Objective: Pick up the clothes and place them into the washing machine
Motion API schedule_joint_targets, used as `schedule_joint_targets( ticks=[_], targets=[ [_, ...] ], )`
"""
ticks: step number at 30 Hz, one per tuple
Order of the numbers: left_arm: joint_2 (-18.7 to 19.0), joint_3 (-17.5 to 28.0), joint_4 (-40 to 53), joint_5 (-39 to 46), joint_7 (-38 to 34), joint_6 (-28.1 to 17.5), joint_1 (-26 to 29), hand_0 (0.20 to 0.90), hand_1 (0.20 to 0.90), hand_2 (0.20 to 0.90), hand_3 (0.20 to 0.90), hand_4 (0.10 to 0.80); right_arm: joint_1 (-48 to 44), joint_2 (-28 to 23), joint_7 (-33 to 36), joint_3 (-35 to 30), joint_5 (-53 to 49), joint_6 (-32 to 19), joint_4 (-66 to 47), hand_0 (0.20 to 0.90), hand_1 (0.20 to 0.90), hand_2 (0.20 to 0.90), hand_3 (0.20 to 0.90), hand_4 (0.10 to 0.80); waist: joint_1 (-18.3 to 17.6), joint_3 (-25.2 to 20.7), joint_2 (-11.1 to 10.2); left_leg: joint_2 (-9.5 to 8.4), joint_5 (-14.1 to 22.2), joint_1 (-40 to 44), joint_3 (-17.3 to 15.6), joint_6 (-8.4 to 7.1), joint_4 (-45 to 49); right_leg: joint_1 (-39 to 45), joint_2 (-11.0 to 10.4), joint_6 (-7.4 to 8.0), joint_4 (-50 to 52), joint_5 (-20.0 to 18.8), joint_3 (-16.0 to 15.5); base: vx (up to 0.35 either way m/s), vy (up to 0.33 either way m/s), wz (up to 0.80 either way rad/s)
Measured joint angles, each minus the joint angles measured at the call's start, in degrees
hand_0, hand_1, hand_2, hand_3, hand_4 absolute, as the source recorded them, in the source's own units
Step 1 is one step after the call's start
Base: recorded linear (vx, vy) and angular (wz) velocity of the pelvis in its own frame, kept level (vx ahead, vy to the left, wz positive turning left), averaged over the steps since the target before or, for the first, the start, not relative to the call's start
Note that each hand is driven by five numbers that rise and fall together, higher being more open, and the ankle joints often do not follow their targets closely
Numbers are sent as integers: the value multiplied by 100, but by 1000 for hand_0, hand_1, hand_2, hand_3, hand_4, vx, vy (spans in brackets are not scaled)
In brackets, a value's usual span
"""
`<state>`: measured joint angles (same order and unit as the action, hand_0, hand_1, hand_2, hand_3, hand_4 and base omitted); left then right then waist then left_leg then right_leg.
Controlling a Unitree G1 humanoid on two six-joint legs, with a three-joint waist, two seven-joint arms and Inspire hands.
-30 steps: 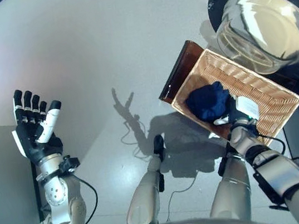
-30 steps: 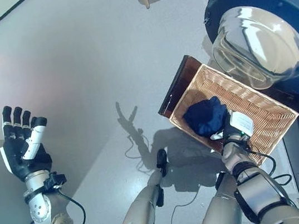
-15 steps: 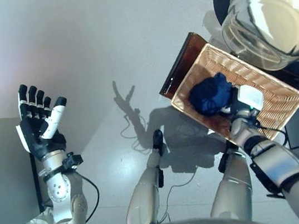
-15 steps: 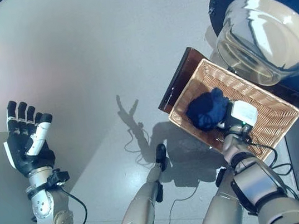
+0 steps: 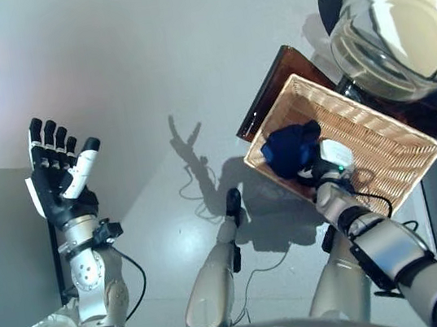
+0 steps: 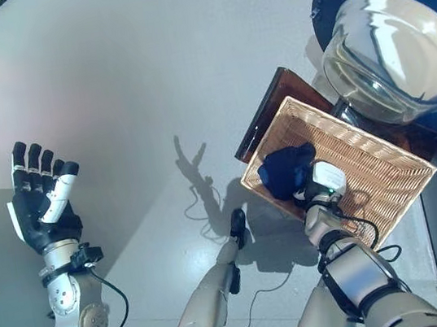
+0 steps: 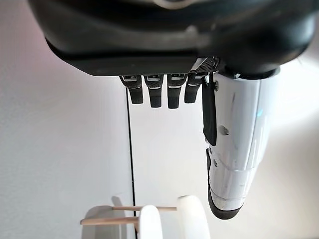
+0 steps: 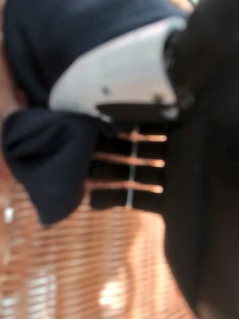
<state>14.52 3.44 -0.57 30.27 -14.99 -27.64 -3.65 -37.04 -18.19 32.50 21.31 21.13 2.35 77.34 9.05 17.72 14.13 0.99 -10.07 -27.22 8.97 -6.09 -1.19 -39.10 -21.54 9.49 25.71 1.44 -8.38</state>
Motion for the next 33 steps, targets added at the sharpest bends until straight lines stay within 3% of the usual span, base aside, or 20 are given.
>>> schedule_joint_targets(
  ticks=[6, 12, 15, 17, 22, 33],
  targets=[
    [10, 28, 0, 0, 5, -2, -16, 900, 900, 900, 900, 800, 129, -320, 30, -359, -41, -28, -184, 200, 200, 200, 200, 300, -56, 1, 9, -2, 47, 101, -100, 35, -2, 56, 19, 60, -37, 8, 100, 31, -8, -12],
    [4, 96, -6, -1, -9, -15, -160, 900, 900, 900, 900, 800, 675, -619, 279, -1222, -753, -343, -1187, 200, 200, 200, 200, 300, -238, 4, 4, -6, 74, 199, -251, 71, -21, 123, 62, 95, -204, -139, 211, 37, -3, -13],
    [-4, 89, -16, -4, 0, -8, -163, 900, 900, 900, 900, 800, 1039, -616, 389, -2000, -1627, -722, -1724, 200, 200, 200, 200, 300, -317, 13, 0, -18, 100, 346, -311, 109, -59, 273, 61, 128, -338, -187, 246, 47, 21, -16],
    [-6, 97, -16, 3, 2, -12, -222, 900, 900, 900, 900, 800, 1348, -559, 401, -2452, -2262, -1100, -2149, 200, 200, 200, 200, 300, -363, 12, 7, -29, 125, 490, -438, 147, -131, 354, 55, 168, -476, -212, 336, 45, 32, -21],
    [-21, 97, -17, 91, 25, -14, -327, 900, 900, 900, 900, 800, 1703, -410, 344, -2867, -3353, -1664, -2444, 200, 200, 200, 200, 300, -543, 15, 30, -75, 167, 535, -578, 206, -149, 370, 56, 203, -646, -316, 478, 2, 4, -16],
    [-263, 88, -156, 345, 255, -17, -391, 900, 900, 900, 900, 800, 2364, 202, -521, -3935, -5688, -2785, -3057, 200, 200, 200, 200, 300, -823, 51, 214, -82, 208, 602, -862, 259, -236, 358, 108, 287, -970, -523, 669, 0, 17, -12]
  ],
)
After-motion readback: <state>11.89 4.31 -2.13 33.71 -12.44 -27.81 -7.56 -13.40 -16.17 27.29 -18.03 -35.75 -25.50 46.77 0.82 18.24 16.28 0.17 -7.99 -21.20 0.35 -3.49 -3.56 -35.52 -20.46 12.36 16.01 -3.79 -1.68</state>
